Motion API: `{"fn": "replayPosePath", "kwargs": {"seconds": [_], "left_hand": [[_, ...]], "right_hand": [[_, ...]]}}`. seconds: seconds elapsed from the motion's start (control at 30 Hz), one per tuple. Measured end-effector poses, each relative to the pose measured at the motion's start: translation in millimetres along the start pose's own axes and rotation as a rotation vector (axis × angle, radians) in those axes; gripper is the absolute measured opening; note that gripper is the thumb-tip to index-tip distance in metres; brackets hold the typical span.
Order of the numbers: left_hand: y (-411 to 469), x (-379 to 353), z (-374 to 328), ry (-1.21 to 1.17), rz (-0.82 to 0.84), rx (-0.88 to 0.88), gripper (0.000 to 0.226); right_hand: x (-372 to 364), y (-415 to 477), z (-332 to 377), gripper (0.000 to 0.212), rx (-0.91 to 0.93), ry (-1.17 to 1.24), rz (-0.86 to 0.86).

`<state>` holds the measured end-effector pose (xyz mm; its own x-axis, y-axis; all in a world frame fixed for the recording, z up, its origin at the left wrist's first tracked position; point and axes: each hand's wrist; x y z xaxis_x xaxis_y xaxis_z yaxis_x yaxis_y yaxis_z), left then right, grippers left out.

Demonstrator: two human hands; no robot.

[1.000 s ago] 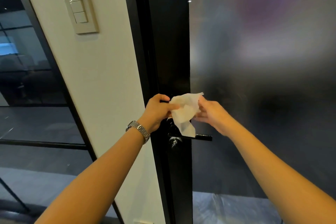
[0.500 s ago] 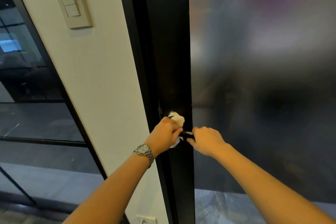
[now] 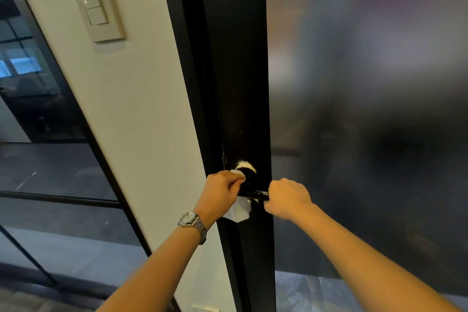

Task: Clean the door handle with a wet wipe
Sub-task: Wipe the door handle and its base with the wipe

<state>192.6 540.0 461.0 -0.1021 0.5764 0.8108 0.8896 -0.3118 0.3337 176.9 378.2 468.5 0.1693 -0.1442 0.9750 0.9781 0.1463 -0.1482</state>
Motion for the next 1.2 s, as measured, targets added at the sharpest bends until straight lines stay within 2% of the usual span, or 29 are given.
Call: {"fn": "replayPosePath", "kwargs": {"seconds": [0.03, 0.1, 0.2, 0.33, 0.47, 0.57, 0.63, 0.7, 0.87, 1.0, 1.13, 1.2], "left_hand": [[0.0, 4.2, 1.2, -0.002, 0.002, 0.001, 0.021], [2.0, 12.5, 1.9, 0.008, -0.023, 0.004, 0.020], [16.2, 20.4, -0.3, -0.004, -0.148, 0.052, 0.020], [31.4, 9.4, -8.2, 0.045, -0.107, 0.151, 0.022], [28.6, -7.0, -15.4, 0.049, -0.089, 0.029, 0.021], [29.4, -2.5, -9.7, 0.062, -0.047, -0.031, 0.020], [30.8, 1.0, -3.2, 0.037, -0.101, -0.010, 0.017], [30.9, -1.1, -4.4, 0.047, -0.126, -0.017, 0.016], [33.9, 0.5, -8.3, 0.123, 0.017, -0.150, 0.019], [33.6, 2.4, -5.1, 0.089, -0.068, -0.128, 0.016], [36.2, -3.1, -14.2, 0.207, 0.116, -0.229, 0.019], [39.3, 2.8, -8.4, 0.138, 0.079, -0.222, 0.016]], "right_hand": [[-0.4, 0.3, -0.3, 0.015, 0.000, -0.007, -0.008], [-2.4, 1.0, -0.9, 0.023, -0.003, -0.005, -0.019], [-5.5, 2.1, -2.4, 0.027, -0.001, -0.001, -0.044], [-6.2, 1.0, -2.9, 0.028, 0.012, -0.002, -0.064], [-6.7, 0.8, -3.1, 0.015, 0.019, 0.010, -0.088], [-7.8, 1.2, -3.6, 0.027, 0.008, 0.004, -0.097], [-9.2, 1.5, -3.7, 0.032, 0.005, 0.000, -0.096], [-10.4, 2.2, -4.1, 0.031, 0.000, 0.005, -0.098], [-11.3, 1.8, -3.9, 0.033, 0.003, -0.002, -0.111], [-11.5, 1.8, -3.6, 0.031, 0.008, 0.002, -0.126], [-10.5, 1.7, -2.8, 0.032, -0.003, -0.006, -0.122], [-11.2, 1.2, -2.8, 0.027, -0.002, -0.005, -0.119]]}}
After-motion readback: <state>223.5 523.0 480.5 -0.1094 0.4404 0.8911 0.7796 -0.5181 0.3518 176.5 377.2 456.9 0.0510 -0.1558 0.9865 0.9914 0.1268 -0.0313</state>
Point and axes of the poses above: each hand's wrist, its own y-axis towards the middle knuckle, its own x-axis out of the back of the hand, z = x × y, and after that the axes turned 7 degrees about z, right-handed
